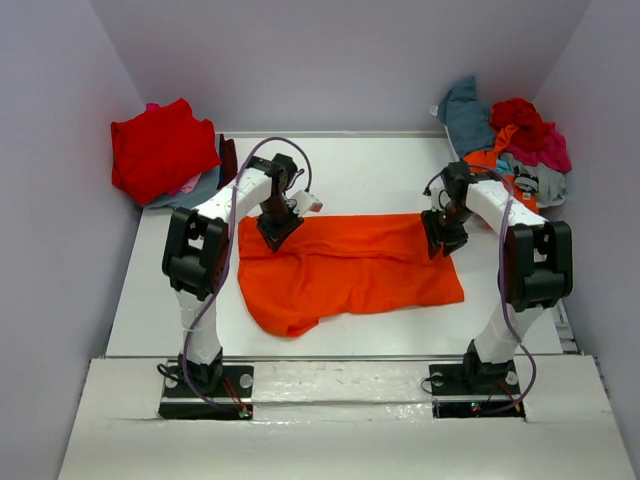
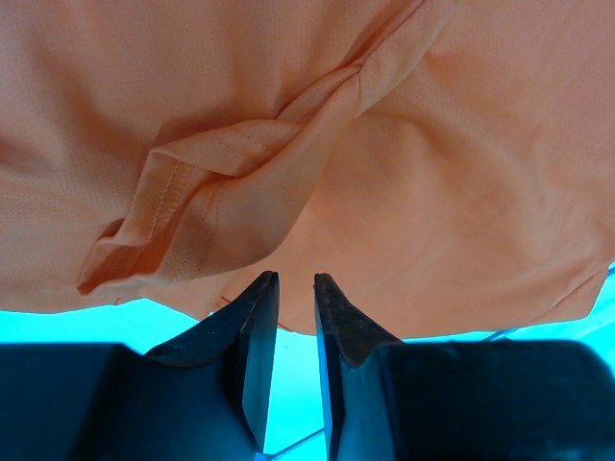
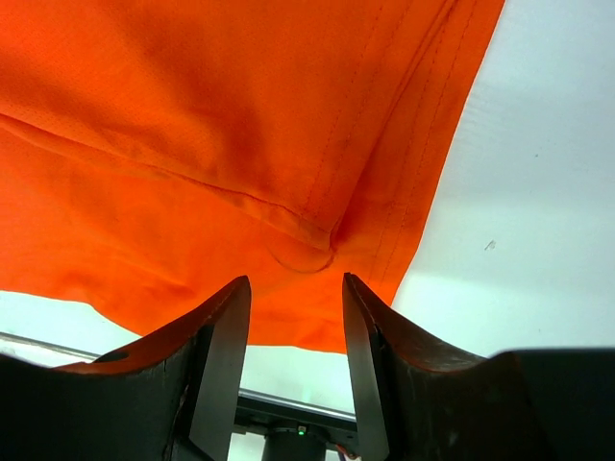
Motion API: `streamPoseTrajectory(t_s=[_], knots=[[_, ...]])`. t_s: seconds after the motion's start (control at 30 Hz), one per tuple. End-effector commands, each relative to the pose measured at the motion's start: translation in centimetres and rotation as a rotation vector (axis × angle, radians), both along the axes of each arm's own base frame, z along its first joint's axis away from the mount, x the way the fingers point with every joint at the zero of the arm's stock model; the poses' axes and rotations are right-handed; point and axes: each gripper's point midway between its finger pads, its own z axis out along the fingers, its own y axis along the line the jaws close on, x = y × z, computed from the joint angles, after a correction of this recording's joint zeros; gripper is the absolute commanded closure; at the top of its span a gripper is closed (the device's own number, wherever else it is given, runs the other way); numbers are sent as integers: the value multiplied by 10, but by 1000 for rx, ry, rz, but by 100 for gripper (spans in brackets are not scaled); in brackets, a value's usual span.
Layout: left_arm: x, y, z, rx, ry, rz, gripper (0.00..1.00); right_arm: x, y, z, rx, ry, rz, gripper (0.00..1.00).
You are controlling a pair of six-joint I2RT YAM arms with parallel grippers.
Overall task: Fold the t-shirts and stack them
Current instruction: Fold the tshirt
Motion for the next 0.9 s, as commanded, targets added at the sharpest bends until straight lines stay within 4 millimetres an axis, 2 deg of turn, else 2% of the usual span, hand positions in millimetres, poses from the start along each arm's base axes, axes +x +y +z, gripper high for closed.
streamPoseTrajectory(t_s=[0.0,0.33,0.5,0.73,0.87], knots=[[-8,1,23,-20,-35,-23,67,20,3,9,-4,-50,7,51],[-24,3,38,-53,-26,-61,68,14,4,-6,0,-12,8,52],[-40,10,34,-43,10,-90,66,20,6,-9,6,-4,6,53],[-69,34,7,46,110,-129,62,24,6,-14,3,8,1,54],[-74,35,0,48,140,-144,57,25,5,-14,-4,7,0,55]])
